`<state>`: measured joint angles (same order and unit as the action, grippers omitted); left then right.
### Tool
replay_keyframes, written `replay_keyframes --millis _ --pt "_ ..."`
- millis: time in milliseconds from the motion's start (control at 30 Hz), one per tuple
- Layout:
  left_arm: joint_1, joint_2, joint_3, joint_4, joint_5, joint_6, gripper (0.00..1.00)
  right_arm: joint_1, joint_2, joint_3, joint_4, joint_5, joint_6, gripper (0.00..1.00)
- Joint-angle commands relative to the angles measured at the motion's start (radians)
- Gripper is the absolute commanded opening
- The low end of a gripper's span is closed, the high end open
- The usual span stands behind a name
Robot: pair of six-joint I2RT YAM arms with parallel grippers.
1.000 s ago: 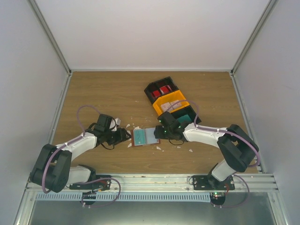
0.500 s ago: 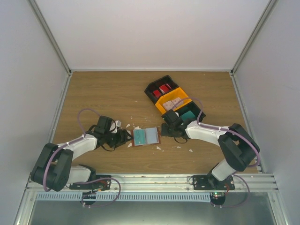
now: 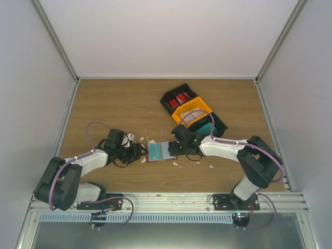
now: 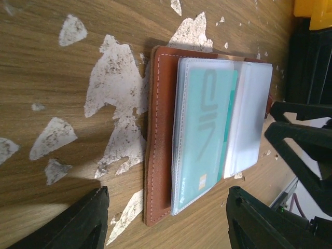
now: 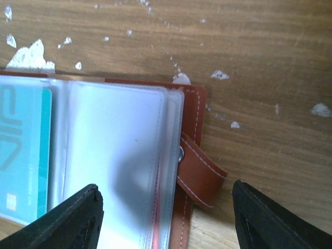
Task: Put the credit cards into the card holder
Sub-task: Close the card holder at the center of the board.
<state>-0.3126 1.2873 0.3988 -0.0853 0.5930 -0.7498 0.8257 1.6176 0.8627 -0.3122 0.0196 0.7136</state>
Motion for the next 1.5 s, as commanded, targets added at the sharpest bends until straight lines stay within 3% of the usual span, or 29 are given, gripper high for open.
replay_keyframes --millis 0,200,467,600,733,1000,1267,1467 --pt "-0.005 0.046 -0.015 0.049 0.034 -0.005 0.63 0.003 0.009 -0.04 0.065 -0.054 0.047 0.69" --pt "-0.004 0.106 -0.012 0.082 0.068 0.003 0.56 0.0 0.037 -0.074 0.126 -0.093 0.106 0.67" --pt "-0.003 0.127 0.007 0.058 0.03 0.03 0.46 -0.016 0.009 -0.072 0.091 0.039 0.131 0.56" --pt "-0.003 0.13 0.011 0.053 0.012 0.034 0.43 -0.025 0.006 -0.073 0.086 0.051 0.145 0.39" --pt "-0.001 0.133 0.011 0.052 0.007 0.036 0.42 -0.033 0.036 -0.065 0.082 0.05 0.142 0.31" --pt "-0.001 0.138 0.017 0.054 0.015 0.038 0.42 -0.036 0.024 -0.059 0.093 0.007 0.126 0.01" --pt "-0.002 0.181 0.028 0.082 0.054 0.053 0.42 -0.037 -0.098 -0.046 0.096 -0.016 0.079 0.0" --pt "-0.003 0.216 0.057 0.097 0.075 0.062 0.42 -0.038 -0.163 -0.038 0.158 -0.166 -0.001 0.01"
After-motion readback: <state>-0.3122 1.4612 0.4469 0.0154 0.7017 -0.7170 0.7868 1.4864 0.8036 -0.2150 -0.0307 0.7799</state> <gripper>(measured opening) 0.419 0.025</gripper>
